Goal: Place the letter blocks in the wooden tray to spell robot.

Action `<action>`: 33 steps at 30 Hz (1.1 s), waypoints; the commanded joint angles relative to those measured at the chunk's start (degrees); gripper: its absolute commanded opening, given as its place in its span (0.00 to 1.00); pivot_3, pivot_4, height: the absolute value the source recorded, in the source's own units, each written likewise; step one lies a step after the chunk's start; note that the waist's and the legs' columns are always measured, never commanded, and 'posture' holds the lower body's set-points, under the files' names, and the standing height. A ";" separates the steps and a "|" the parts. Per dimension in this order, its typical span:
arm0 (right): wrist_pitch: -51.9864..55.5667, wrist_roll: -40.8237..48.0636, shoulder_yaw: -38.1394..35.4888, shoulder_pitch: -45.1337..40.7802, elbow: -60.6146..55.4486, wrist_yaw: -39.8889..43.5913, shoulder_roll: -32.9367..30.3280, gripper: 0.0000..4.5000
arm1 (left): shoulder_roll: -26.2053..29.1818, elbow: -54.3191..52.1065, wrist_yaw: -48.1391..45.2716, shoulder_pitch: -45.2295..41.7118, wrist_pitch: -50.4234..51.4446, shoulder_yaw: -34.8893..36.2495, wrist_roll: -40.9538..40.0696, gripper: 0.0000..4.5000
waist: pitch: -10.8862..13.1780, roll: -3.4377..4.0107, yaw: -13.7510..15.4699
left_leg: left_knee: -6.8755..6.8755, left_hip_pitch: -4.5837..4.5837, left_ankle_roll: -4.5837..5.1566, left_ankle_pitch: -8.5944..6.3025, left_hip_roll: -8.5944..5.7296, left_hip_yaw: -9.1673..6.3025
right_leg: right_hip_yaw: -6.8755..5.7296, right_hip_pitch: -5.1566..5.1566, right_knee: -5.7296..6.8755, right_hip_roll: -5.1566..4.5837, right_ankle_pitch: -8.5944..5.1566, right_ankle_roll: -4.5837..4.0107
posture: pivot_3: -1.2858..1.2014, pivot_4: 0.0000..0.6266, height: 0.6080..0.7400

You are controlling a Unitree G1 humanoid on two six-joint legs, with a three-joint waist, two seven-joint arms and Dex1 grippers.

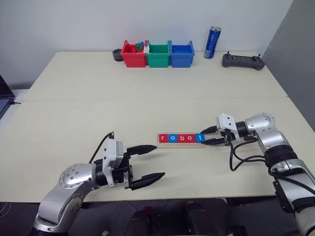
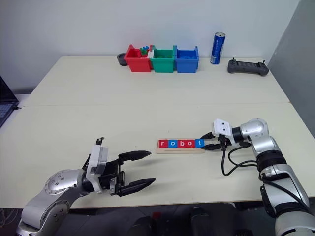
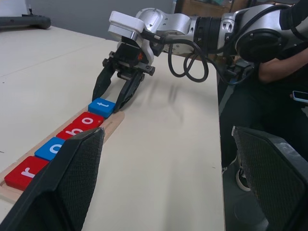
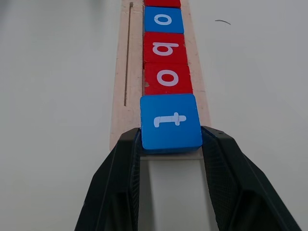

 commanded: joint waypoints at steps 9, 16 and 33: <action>-2.96 -1.23 0.08 -1.87 1.90 1.67 0.21 0.33 | 0.63 -2.99 0.44 0.88 0.06 1.50 -0.97 1.00 | 0.00 0.00 0.01 | 0.00 -0.01 0.00 0.00 -0.01 0.00 | -0.01 0.00 0.00 -0.01 0.00 0.00 | 0.52 0.24 1.00; -3.00 -1.31 0.12 -1.92 2.30 1.61 0.09 0.40 | 0.63 -2.88 0.48 0.96 -0.03 1.33 -0.94 1.00 | 0.00 0.00 0.01 | 0.00 -0.01 0.00 0.00 -0.01 -0.01 | -0.01 0.00 0.00 -0.01 0.00 0.00 | 0.52 0.24 1.00; 10.14 5.03 -4.23 -0.09 -9.87 2.81 -4.06 1.00 | 0.34 -1.96 0.34 0.00 0.11 0.68 -0.73 1.00 | 0.00 0.01 0.04 | 0.01 -0.01 0.00 0.00 -0.01 -0.03 | -0.02 0.00 0.01 -0.01 0.00 0.00 | 0.52 0.24 1.00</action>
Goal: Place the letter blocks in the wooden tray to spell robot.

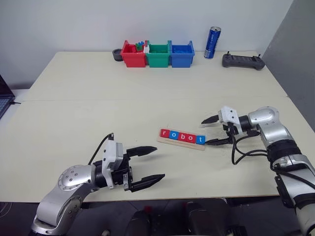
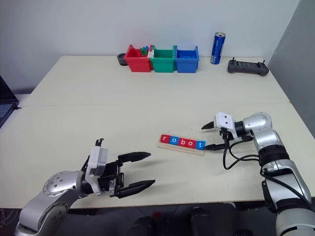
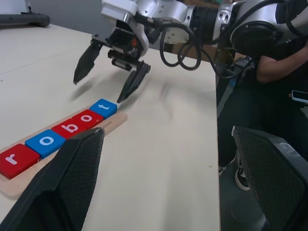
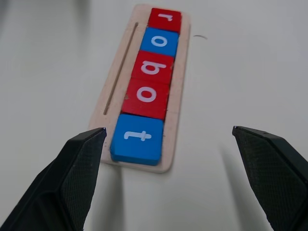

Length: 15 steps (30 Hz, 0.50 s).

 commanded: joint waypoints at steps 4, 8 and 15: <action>4.74 3.10 -2.13 4.71 -9.84 1.04 -3.75 0.96 | -0.19 -0.75 0.12 -0.92 -0.29 -0.03 -0.42 1.00 | 0.00 0.00 0.03 | 0.00 -0.02 0.00 0.00 0.00 -0.02 | -0.02 0.00 -0.01 0.00 0.00 0.00 | 0.52 0.24 1.00; 6.38 3.16 -2.53 9.15 -13.70 -1.45 -3.96 0.73 | -0.16 -0.20 -0.11 -1.69 -0.13 -0.12 -0.48 1.00 | 0.00 0.00 0.05 | 0.01 -0.02 0.00 0.00 -0.01 0.00 | -0.01 0.00 -0.01 -0.01 0.00 0.00 | 0.52 0.24 1.00; 7.54 3.01 -2.78 12.83 -16.64 -6.92 -2.76 0.16 | 0.18 0.06 -0.60 -2.23 0.31 -0.08 -0.71 1.00 | 0.00 0.00 -0.03 | 0.00 -0.01 0.00 0.00 -0.01 0.00 | -0.01 0.00 0.01 0.00 0.00 0.00 | 0.52 0.24 1.00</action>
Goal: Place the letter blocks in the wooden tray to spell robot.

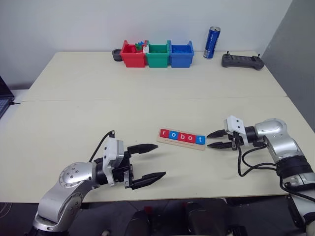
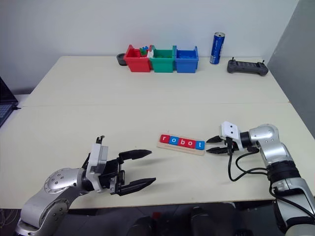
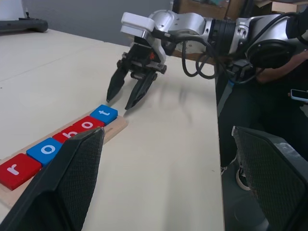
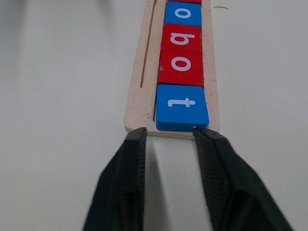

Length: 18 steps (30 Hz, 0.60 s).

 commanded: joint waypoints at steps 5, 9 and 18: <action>0.99 1.26 -1.89 -0.04 -1.97 -2.64 -0.36 0.01 | 0.35 -0.16 -0.73 -0.13 -0.13 0.33 -0.64 1.00 | 0.00 0.00 0.08 | 0.01 -0.01 0.00 0.00 -0.01 -0.01 | 0.00 0.00 -0.01 0.00 0.00 0.00 | 0.52 0.24 1.00; 0.87 0.90 -1.46 0.17 -2.25 -2.89 -0.40 0.01 | 0.33 -0.07 -0.89 0.02 -0.28 0.38 -0.63 1.00 | 0.00 0.00 0.09 | 0.01 -0.01 0.00 0.00 -0.01 -0.01 | -0.01 0.00 -0.01 0.00 0.00 0.00 | 0.52 0.24 1.00; 0.51 0.57 -0.86 -0.62 -1.47 -3.82 0.58 0.01 | 0.26 0.34 -1.14 0.52 -0.96 0.57 -0.34 1.00 | 0.00 0.00 0.08 | 0.01 -0.01 0.00 0.00 -0.01 -0.01 | -0.01 0.00 -0.01 0.00 0.00 0.00 | 0.52 0.24 1.00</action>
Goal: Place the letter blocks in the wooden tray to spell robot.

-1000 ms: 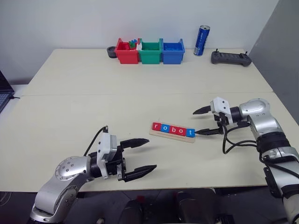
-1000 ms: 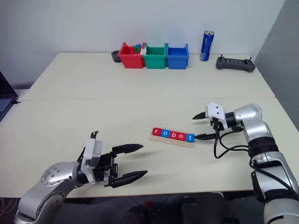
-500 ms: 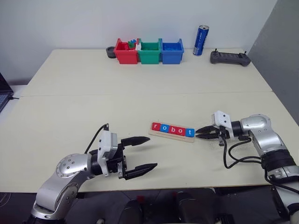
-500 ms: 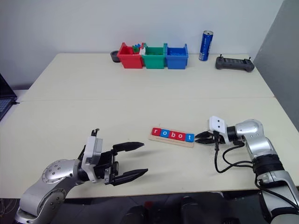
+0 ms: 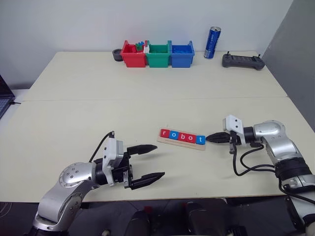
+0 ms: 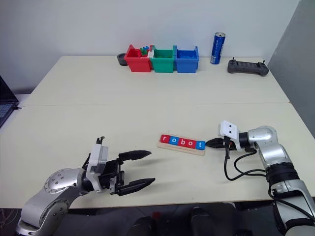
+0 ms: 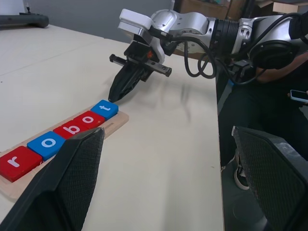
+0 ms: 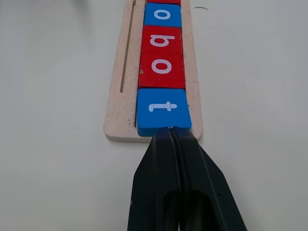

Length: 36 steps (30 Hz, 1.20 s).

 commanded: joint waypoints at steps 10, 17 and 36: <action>-1.79 -0.33 -0.23 -1.60 0.94 -1.03 1.69 0.01 | 0.61 -1.36 -0.64 1.63 -1.10 1.56 -0.31 1.00 | 0.00 0.00 -0.02 | 0.00 0.00 0.00 0.00 0.00 0.00 | 0.00 0.00 0.00 0.00 0.00 0.00 | 0.52 0.24 1.00; -1.56 -0.13 -0.56 -2.80 1.57 -1.31 2.33 0.01 | 0.79 -2.14 -0.14 1.95 -0.80 1.79 -0.46 1.00 | 0.00 0.00 -0.02 | 0.00 0.00 0.00 0.00 0.00 0.00 | 0.00 0.00 0.00 0.00 0.00 0.00 | 0.52 0.24 1.00; 17.54 4.05 -1.59 16.84 -32.08 -14.24 2.07 0.01 | 0.88 0.40 -1.80 -0.20 -1.53 1.07 0.12 1.00 | -0.01 0.00 0.46 | 0.02 -0.02 0.00 0.00 0.02 -0.02 | -0.03 0.00 0.00 0.04 -0.01 0.01 | 0.52 0.24 1.00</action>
